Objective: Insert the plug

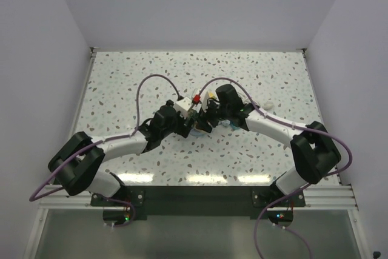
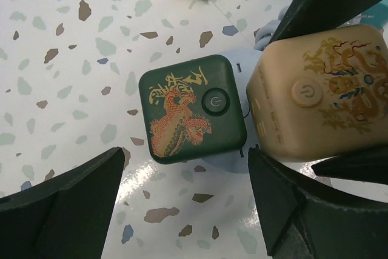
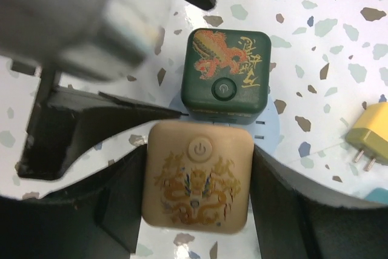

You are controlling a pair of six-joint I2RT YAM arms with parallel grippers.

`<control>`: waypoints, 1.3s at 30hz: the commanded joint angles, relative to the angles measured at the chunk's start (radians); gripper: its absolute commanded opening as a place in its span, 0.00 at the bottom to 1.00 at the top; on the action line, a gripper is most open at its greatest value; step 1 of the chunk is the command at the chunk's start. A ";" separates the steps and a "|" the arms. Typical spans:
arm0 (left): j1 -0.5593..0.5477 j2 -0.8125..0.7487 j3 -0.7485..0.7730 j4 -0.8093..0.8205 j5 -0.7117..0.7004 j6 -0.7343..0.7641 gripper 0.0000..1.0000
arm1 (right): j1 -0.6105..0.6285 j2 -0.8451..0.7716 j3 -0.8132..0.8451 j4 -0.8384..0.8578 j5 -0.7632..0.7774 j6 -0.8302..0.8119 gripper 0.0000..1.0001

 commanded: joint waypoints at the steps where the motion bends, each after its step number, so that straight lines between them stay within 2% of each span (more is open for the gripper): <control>1: -0.004 -0.086 -0.010 0.005 -0.038 -0.029 0.88 | 0.002 0.011 0.041 0.073 0.012 -0.039 0.00; 9: 0.007 -0.230 -0.054 -0.030 -0.084 -0.066 0.92 | -0.001 0.011 0.057 0.048 0.046 -0.050 0.00; 18: 0.079 -0.276 -0.085 -0.044 -0.115 -0.121 0.92 | -0.007 -0.006 0.041 0.051 0.082 -0.047 0.00; 34: 0.101 -0.319 -0.112 -0.033 -0.112 -0.130 0.92 | -0.010 0.033 0.061 0.019 0.037 -0.041 0.00; 39: 0.104 -0.322 -0.117 -0.030 -0.114 -0.132 0.92 | -0.010 0.014 0.052 0.019 0.071 -0.030 0.00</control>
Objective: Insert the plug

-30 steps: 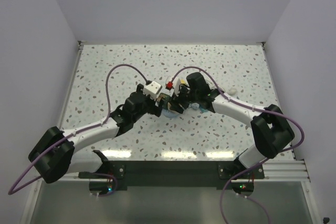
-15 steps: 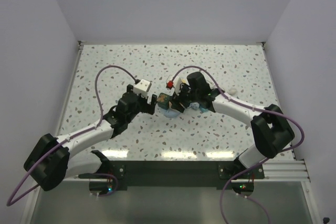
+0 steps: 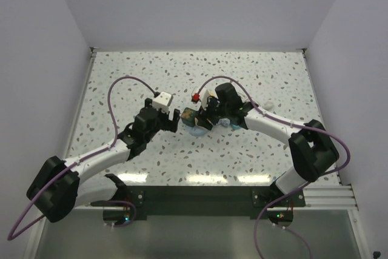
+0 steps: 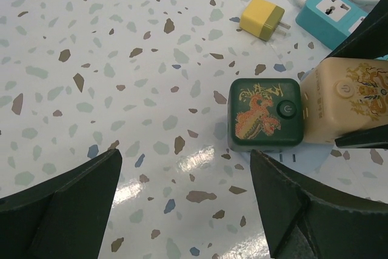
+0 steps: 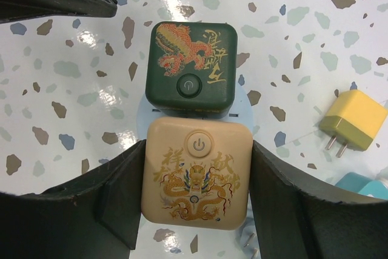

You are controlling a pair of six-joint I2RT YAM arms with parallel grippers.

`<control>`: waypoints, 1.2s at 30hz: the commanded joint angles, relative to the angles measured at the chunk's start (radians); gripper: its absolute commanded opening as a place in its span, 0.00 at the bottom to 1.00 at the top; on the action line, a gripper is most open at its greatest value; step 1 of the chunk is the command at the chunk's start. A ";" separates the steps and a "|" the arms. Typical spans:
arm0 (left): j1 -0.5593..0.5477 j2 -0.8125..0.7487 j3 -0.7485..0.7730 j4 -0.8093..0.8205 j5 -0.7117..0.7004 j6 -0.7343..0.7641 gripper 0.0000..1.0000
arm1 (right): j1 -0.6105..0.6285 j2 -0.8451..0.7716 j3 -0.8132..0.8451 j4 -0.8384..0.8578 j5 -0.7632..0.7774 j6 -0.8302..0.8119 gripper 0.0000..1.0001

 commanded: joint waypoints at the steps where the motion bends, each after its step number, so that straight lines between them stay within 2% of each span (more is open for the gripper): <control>1: 0.010 -0.024 -0.008 0.029 -0.014 -0.019 0.92 | -0.004 -0.022 0.031 0.008 0.016 0.002 0.00; 7: 0.013 -0.021 -0.008 0.032 -0.014 -0.019 0.92 | -0.006 -0.063 -0.009 0.075 0.088 0.036 0.00; 11: 0.013 -0.021 -0.011 0.033 -0.016 -0.020 0.92 | -0.016 -0.099 -0.044 0.121 0.070 0.050 0.00; 36: 0.016 0.010 -0.005 0.047 -0.003 -0.014 0.92 | -0.019 -0.021 0.012 0.046 -0.065 0.022 0.00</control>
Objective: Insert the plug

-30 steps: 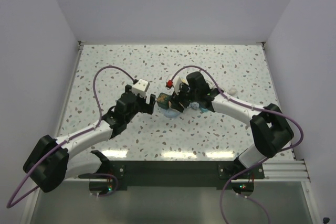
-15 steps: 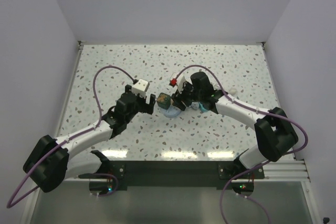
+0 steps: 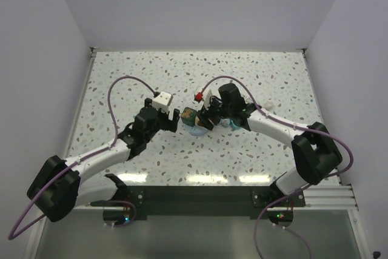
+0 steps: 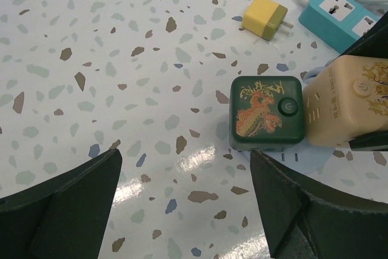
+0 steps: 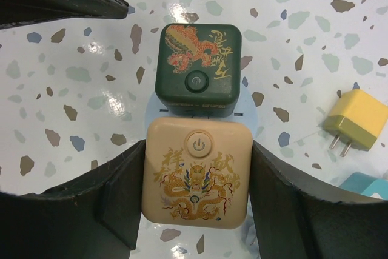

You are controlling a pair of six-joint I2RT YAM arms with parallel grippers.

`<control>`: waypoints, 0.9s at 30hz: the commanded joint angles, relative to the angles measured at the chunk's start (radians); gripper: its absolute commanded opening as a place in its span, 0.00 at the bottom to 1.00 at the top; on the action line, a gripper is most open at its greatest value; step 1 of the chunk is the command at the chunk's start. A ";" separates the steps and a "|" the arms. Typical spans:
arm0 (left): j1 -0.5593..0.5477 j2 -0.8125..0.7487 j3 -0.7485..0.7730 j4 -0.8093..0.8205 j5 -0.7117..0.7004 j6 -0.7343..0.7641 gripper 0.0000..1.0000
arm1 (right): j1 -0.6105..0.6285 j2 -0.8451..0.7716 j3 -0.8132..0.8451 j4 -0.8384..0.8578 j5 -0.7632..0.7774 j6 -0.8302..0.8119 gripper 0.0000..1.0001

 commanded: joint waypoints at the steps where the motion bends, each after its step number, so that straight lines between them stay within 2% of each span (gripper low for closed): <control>1: 0.010 0.004 -0.005 0.043 -0.002 -0.014 0.92 | -0.002 0.024 0.060 -0.002 -0.031 -0.014 0.00; 22: 0.016 0.022 0.001 0.048 -0.002 -0.015 0.92 | -0.002 0.115 0.090 -0.049 0.004 -0.030 0.00; 27: 0.034 0.005 0.020 0.013 -0.045 -0.032 0.92 | 0.008 0.117 0.070 -0.017 0.006 0.007 0.00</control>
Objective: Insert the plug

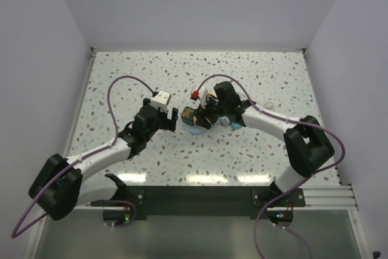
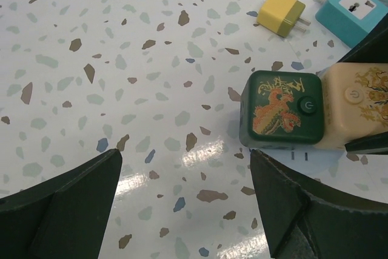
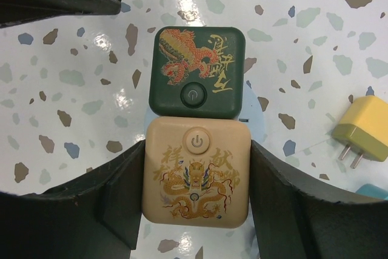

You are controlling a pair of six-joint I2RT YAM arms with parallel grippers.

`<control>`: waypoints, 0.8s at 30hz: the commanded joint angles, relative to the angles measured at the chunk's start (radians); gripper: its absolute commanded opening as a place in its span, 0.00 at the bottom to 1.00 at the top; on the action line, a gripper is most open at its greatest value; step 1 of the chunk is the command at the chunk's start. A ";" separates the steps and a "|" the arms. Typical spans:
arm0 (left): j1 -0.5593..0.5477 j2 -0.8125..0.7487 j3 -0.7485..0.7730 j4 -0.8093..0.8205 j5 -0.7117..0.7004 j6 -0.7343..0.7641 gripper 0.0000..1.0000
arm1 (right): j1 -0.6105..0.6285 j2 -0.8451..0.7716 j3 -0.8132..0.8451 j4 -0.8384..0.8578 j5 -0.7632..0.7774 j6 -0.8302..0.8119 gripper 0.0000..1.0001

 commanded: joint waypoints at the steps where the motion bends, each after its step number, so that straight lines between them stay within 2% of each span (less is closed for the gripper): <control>1: 0.029 -0.024 0.024 0.010 -0.042 -0.034 0.92 | 0.009 0.023 -0.004 0.035 0.002 0.033 0.00; 7: 0.066 -0.090 0.026 -0.018 -0.048 -0.055 0.92 | 0.034 0.033 -0.036 0.134 -0.013 0.107 0.00; 15: 0.075 -0.094 0.034 -0.027 -0.042 -0.059 0.92 | 0.068 0.046 -0.060 0.225 -0.007 0.176 0.00; 24: 0.079 -0.113 0.017 -0.027 -0.036 -0.054 0.92 | 0.074 0.057 -0.114 0.215 0.108 0.089 0.00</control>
